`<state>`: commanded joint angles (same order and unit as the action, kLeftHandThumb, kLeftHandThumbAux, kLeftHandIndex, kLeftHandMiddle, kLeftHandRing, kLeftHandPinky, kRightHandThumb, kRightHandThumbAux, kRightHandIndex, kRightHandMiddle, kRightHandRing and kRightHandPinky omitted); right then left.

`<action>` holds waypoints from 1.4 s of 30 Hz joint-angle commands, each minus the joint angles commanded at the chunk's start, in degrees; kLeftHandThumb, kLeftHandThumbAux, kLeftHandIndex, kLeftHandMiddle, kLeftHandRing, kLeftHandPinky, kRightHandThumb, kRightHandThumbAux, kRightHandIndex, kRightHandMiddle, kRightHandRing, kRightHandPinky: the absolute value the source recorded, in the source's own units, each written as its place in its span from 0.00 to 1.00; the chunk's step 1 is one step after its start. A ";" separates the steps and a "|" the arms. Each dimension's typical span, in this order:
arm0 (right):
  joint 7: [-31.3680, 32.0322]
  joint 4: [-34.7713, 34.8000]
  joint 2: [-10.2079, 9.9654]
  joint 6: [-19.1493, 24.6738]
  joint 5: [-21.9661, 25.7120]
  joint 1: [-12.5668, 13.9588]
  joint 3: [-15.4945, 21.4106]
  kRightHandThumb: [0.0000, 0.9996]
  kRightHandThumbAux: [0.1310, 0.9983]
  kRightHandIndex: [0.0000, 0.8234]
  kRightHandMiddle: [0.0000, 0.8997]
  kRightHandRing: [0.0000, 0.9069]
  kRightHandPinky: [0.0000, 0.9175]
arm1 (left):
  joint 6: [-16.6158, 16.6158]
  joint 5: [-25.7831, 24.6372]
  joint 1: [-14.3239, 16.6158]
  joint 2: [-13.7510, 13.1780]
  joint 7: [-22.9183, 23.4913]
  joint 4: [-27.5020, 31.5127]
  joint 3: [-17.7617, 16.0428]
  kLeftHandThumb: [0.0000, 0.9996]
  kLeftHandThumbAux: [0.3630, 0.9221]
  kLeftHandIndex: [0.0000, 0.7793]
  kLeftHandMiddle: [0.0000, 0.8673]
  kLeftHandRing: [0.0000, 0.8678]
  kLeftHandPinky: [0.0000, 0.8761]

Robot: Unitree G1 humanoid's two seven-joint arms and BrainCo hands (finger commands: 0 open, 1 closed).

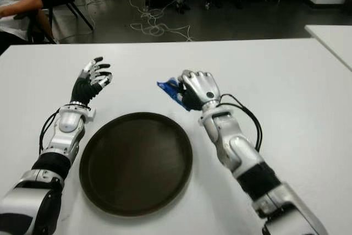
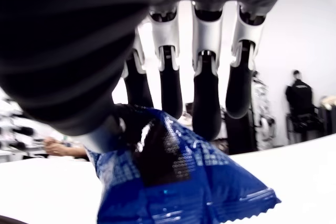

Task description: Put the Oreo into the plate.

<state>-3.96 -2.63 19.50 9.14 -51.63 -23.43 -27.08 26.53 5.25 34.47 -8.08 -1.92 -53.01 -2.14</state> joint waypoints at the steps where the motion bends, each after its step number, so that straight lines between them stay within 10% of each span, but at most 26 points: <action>1: -0.07 1.63 -0.11 -0.40 -0.07 0.77 0.05 0.69 0.69 0.52 0.70 0.70 0.68 | 0.08 -0.18 0.07 0.08 0.08 -0.18 -0.10 0.34 0.60 0.16 0.27 0.31 0.35; 42: 7.41 7.51 -1.27 -22.32 11.64 8.40 1.02 0.69 0.69 0.52 0.72 0.72 0.71 | 0.51 -1.70 1.40 1.07 0.19 -3.22 -1.50 0.42 0.59 0.15 0.27 0.30 0.34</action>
<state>3.45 4.88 18.22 -13.18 -39.99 -15.02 -26.06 27.04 3.55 35.87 -7.01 -1.73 -56.24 -3.64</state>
